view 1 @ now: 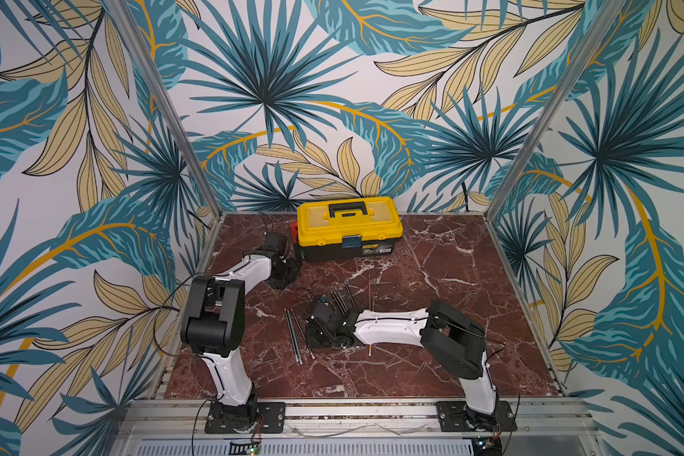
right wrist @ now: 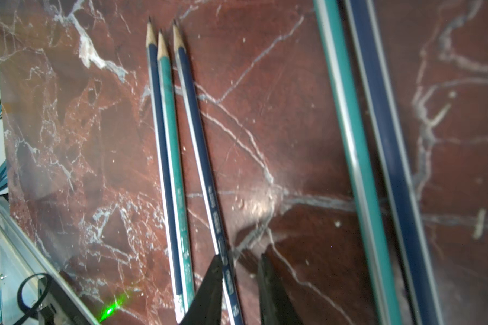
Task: Remove the protective cover of the pencils
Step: Place the protective sleeve at the center of the board.
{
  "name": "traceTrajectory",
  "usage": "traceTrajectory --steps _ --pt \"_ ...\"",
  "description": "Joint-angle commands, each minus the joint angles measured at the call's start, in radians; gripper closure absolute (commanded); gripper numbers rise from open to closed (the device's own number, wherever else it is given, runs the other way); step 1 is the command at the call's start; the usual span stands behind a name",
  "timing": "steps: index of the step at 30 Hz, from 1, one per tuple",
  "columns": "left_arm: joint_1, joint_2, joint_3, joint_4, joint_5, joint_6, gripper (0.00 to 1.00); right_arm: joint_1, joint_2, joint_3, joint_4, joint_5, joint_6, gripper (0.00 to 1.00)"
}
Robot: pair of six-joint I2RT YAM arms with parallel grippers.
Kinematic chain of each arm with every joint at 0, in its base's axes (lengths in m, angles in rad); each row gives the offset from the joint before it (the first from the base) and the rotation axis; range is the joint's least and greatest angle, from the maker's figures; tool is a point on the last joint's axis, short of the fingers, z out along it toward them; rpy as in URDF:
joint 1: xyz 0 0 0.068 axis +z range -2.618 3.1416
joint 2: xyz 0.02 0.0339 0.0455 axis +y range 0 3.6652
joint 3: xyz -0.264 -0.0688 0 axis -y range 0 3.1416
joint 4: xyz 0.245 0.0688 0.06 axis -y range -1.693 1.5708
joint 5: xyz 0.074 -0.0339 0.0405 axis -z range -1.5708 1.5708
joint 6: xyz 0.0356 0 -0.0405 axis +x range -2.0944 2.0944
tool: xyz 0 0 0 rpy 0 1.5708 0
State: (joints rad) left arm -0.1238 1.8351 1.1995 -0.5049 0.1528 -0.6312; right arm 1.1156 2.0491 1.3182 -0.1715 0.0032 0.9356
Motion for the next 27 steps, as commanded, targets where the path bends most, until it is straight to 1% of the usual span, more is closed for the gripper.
traceTrajectory --steps 1,4,7,9,12,18,23,27 --pt "-0.006 0.025 0.053 -0.027 -0.025 0.021 1.00 0.029 0.002 -0.043 0.005 -0.011 0.026 0.75" --pt "-0.007 0.043 0.068 -0.037 -0.023 0.026 1.00 0.045 0.018 -0.042 0.017 -0.015 0.032 0.75" --pt "-0.007 0.058 0.081 -0.066 -0.051 0.029 1.00 0.050 0.033 -0.042 0.040 -0.039 0.049 0.75" --pt "-0.007 0.068 0.089 -0.070 -0.044 0.025 1.00 0.058 0.037 -0.047 0.059 -0.044 0.055 0.75" --pt "-0.007 0.067 0.087 -0.079 -0.047 0.024 1.00 0.064 0.037 -0.031 0.044 -0.042 0.054 0.75" --pt "-0.007 0.064 0.085 -0.091 -0.024 0.016 0.96 0.067 0.028 -0.015 0.017 -0.011 0.042 0.75" --pt "-0.007 0.067 0.088 -0.109 -0.032 0.011 0.92 0.067 0.029 0.004 0.007 -0.003 0.032 0.75" --pt "-0.007 0.066 0.088 -0.118 -0.037 0.016 0.88 0.066 0.017 0.052 -0.082 0.038 0.001 0.75"
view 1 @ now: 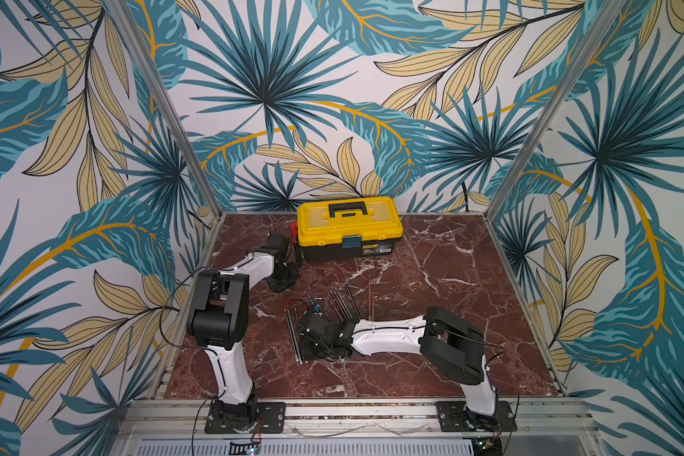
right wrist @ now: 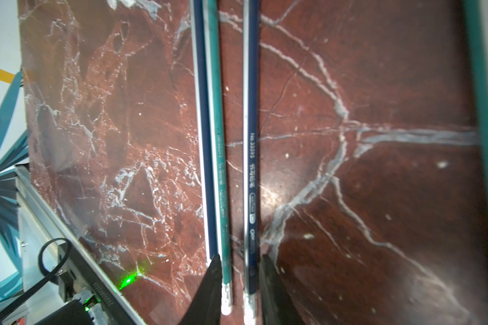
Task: Remove the protective cover of the pencils
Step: Place the protective sleeve at the center of the board.
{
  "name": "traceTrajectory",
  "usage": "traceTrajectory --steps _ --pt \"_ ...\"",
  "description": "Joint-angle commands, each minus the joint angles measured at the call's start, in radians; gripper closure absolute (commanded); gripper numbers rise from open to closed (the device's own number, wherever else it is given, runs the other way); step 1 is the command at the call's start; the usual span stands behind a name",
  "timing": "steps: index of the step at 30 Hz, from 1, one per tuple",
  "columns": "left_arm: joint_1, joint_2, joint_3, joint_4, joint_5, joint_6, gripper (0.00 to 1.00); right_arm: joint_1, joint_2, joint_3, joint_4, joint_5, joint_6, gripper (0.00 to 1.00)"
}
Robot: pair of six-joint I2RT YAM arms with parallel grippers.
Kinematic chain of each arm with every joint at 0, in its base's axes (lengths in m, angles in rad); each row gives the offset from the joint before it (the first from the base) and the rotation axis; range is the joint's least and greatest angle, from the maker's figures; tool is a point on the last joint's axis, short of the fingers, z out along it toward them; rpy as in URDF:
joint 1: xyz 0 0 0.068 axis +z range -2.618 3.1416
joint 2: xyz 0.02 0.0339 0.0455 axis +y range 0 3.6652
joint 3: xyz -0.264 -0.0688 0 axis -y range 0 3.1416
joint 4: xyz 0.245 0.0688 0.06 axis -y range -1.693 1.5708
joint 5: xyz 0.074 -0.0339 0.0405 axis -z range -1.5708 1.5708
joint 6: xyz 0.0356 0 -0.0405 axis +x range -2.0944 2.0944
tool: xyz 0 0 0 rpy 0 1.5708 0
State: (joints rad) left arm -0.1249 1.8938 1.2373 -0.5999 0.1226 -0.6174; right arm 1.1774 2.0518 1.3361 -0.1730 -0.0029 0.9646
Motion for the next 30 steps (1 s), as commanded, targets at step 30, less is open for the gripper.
traceTrajectory --steps 30 --pt "-0.009 -0.025 0.047 -0.010 -0.006 -0.001 0.78 -0.074 -0.026 0.248 -0.488 0.295 -0.259 0.78"
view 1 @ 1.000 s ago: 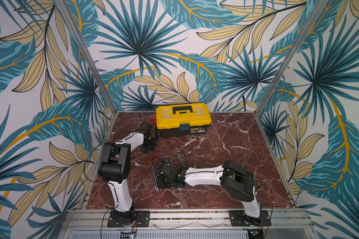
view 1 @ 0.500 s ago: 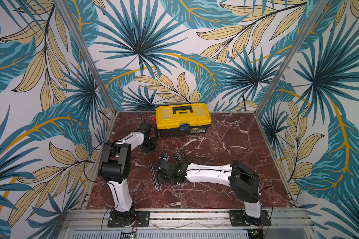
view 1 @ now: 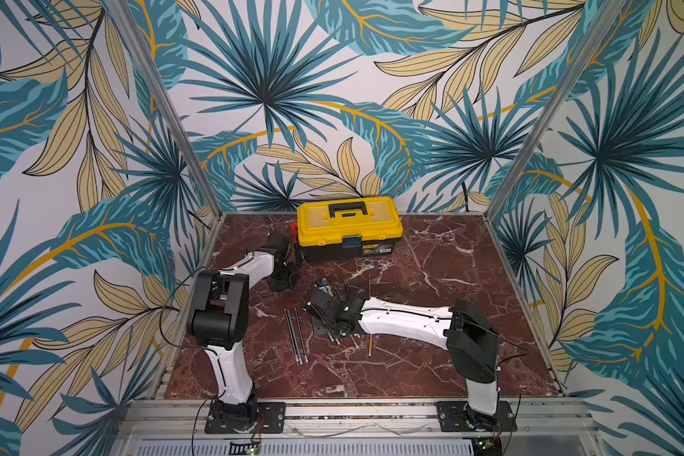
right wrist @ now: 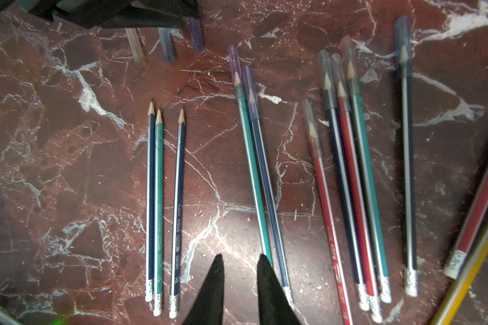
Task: Remove the protective cover of the pencils
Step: Place the protective sleeve at the center of the board.
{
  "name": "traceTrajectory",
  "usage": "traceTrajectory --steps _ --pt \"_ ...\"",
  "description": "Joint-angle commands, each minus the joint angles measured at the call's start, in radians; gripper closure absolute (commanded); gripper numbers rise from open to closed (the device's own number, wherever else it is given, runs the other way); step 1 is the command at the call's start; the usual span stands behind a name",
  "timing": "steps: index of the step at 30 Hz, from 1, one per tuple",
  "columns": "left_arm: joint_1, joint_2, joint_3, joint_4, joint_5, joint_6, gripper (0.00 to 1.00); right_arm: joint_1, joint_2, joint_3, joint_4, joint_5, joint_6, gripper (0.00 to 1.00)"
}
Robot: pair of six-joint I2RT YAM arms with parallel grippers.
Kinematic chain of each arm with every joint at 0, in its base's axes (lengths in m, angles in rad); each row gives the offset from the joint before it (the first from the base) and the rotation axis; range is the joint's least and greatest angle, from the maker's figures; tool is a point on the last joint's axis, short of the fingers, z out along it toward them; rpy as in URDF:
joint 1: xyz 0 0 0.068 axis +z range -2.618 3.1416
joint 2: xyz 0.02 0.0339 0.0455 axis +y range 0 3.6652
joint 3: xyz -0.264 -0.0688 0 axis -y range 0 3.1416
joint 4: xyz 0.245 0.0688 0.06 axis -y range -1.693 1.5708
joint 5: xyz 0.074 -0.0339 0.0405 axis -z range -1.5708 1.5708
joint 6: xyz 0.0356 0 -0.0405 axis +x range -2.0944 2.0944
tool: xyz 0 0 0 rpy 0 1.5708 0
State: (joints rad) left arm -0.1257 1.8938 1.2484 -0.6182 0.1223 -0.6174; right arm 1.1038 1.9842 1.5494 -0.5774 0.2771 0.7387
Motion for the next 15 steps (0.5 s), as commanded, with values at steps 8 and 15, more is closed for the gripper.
traceTrajectory --steps 8,15 --pt "-0.008 -0.069 0.005 0.040 -0.012 -0.001 0.74 -0.015 0.125 0.088 -0.111 -0.012 -0.045 0.79" --pt "-0.008 -0.105 -0.021 0.060 -0.020 -0.008 0.73 -0.028 0.170 0.110 -0.118 -0.042 -0.052 0.79"
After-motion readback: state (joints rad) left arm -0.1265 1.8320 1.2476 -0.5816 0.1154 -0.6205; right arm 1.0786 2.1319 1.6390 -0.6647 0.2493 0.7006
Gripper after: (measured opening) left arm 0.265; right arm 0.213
